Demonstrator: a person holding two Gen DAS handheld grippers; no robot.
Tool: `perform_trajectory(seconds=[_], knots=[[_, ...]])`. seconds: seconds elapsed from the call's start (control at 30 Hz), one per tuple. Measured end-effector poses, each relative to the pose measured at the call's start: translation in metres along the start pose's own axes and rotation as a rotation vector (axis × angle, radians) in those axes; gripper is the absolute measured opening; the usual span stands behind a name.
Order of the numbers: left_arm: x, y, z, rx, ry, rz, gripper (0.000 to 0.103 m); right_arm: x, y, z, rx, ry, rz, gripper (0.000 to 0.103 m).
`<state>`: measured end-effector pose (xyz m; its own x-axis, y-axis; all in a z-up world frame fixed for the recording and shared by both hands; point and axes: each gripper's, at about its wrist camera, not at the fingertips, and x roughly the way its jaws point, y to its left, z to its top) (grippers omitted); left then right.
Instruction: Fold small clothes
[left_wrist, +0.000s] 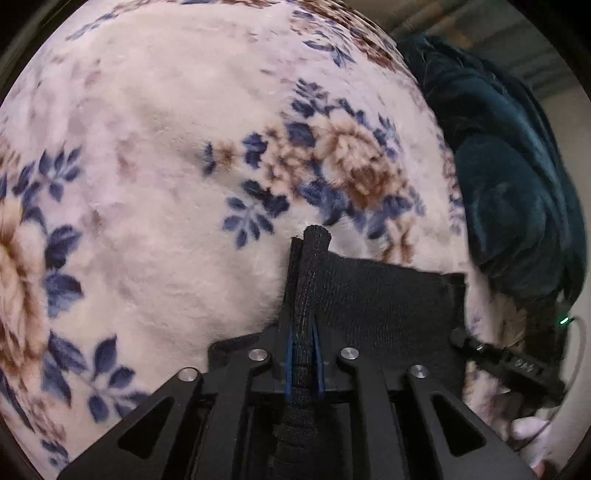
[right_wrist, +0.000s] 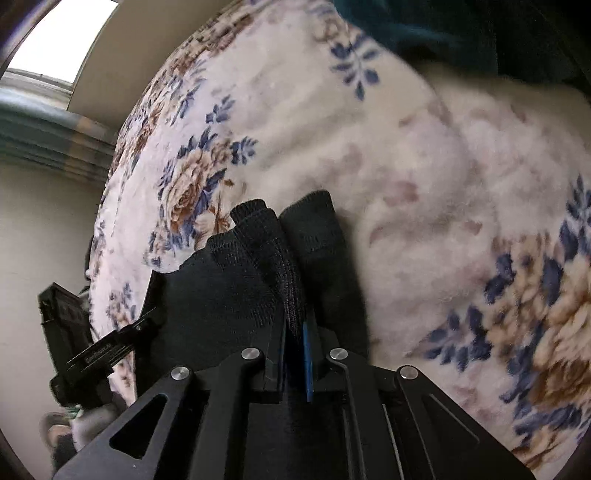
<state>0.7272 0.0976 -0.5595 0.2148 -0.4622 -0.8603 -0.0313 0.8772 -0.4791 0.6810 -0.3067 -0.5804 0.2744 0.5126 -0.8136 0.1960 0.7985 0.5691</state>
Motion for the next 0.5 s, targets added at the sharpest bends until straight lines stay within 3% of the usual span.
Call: perform_trajectory(seconds=[0.07, 0.1, 0.13, 0.17, 0.2, 0.23, 0.37, 0.5], knots=[[-0.028, -0.003, -0.003, -0.018, -0.051, -0.036, 0.031, -0.011, -0.003, -0.001, 0.017, 0.001, 0.028, 0.025], [-0.038, -0.005, -0.006, -0.021, -0.080, -0.061, 0.036, -0.020, -0.003, -0.003, 0.013, -0.007, 0.030, 0.052], [-0.061, -0.006, -0.014, -0.030, -0.143, -0.106, 0.053, -0.031, -0.006, -0.007, 0.011, -0.009, 0.060, 0.080], [-0.076, -0.006, -0.022, -0.043, -0.176, -0.132, 0.080, -0.039, -0.009, -0.011, 0.011, -0.003, 0.077, 0.087], [-0.090, -0.005, -0.033, -0.057, -0.201, -0.155, 0.092, -0.050, -0.013, -0.019, 0.008, 0.007, 0.086, 0.087], [-0.102, -0.004, -0.045, -0.072, -0.219, -0.173, 0.097, -0.057, -0.017, -0.026, 0.007, 0.014, 0.092, 0.087], [-0.126, 0.009, -0.125, -0.186, -0.182, -0.156, 0.097, -0.077, -0.041, -0.069, 0.048, 0.069, 0.107, 0.091], [-0.124, 0.023, -0.200, -0.308, -0.165, -0.126, 0.097, -0.082, -0.062, -0.122, 0.099, 0.115, 0.117, 0.092]])
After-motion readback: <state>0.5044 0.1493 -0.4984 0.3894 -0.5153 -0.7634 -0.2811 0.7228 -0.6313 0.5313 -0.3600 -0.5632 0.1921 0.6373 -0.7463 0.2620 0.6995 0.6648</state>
